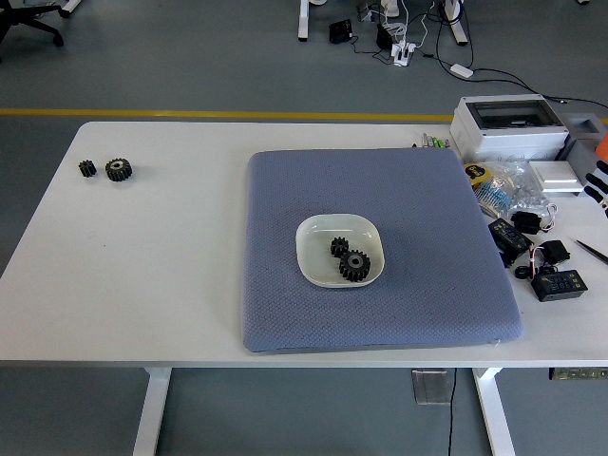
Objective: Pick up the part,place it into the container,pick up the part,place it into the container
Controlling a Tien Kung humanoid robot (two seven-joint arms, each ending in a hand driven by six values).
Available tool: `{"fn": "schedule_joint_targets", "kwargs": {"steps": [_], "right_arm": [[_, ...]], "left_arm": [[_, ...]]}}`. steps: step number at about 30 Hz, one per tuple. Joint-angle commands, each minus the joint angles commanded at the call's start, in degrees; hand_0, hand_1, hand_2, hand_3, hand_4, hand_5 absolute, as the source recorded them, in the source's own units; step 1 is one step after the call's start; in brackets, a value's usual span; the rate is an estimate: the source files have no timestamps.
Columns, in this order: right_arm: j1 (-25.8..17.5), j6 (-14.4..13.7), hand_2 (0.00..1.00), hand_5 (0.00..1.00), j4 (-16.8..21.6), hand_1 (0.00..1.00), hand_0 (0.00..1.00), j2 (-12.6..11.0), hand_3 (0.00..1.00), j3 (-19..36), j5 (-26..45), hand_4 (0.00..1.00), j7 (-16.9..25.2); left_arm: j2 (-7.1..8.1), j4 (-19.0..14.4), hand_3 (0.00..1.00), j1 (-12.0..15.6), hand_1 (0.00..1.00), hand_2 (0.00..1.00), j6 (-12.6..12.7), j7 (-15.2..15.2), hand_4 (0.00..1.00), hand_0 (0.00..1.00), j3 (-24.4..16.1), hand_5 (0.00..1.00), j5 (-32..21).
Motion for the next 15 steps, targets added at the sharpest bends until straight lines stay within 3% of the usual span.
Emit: {"fn": "schedule_joint_targets", "kwargs": {"steps": [6, 15], "right_arm": [[-3.99, 0.76, 0.833, 0.998, 0.94, 0.803, 0.870, 0.83, 0.839, 3.13, -3.64, 0.998, 0.32], [-5.43, 1.24, 0.835, 0.998, 2.14, 0.805, 0.881, 1.06, 0.832, 4.55, -4.83, 0.998, 0.19]], "left_arm": [[1.21, 0.00, 0.572, 0.19, 0.683, 0.694, -0.06, -0.09, 0.610, 0.720, 0.00, 0.571, 0.72], [1.24, 0.00, 0.571, 0.81, 0.683, 0.692, -0.23, 0.44, 0.610, 0.720, -2.00, 0.571, 3.39]]}}
